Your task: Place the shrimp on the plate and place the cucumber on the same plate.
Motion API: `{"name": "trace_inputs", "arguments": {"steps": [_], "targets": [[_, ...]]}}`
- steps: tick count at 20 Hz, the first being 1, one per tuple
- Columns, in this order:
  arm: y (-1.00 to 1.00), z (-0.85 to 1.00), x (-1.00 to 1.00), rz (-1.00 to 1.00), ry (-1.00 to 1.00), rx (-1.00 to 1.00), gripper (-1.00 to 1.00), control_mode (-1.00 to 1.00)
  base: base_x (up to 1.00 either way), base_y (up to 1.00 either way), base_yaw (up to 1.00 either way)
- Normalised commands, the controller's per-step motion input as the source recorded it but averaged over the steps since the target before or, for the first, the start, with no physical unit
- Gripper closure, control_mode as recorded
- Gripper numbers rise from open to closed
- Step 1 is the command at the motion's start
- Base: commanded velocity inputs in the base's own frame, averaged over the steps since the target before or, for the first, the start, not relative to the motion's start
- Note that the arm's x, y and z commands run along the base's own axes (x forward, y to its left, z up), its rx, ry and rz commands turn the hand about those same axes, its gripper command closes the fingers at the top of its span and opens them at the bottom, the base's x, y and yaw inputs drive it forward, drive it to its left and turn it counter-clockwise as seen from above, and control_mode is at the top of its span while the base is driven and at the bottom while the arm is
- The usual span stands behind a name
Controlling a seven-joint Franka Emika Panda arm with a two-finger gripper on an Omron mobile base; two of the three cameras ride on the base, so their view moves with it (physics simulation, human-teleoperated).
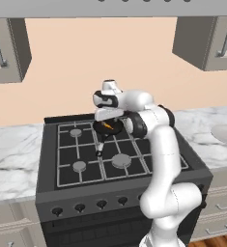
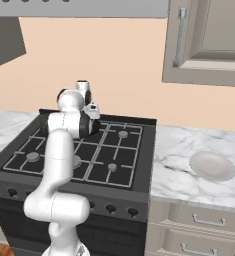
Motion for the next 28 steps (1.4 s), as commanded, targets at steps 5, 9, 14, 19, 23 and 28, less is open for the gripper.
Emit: {"name": "trace_inputs", "arguments": {"steps": [5, 9, 14, 19, 23, 28], "targets": [[0.00, -0.22, 0.19, 0.04, 0.00, 0.00, -1.00, -1.00, 0.00, 0.00, 0.00], [0.00, -0.21, 0.03, 0.06, 0.00, 0.00, -1.00, -1.00, 0.00, 0.00, 0.00], [0.00, -0.17, 0.01, 0.06, 0.01, 0.00, -1.00, -1.00, 0.00, 0.00, 0.00], [0.00, -0.25, 0.02, 0.05, 0.01, 0.00, -1.00, -1.00, 0.00, 0.00, 0.00], [0.00, -0.26, 0.04, 0.05, 0.02, 0.00, -1.00, -1.00, 0.00, 0.00, 0.00], [0.00, -0.28, 0.06, 0.05, 0.03, 0.00, 1.00, -1.00, 0.00, 0.00, 0.00]]}}
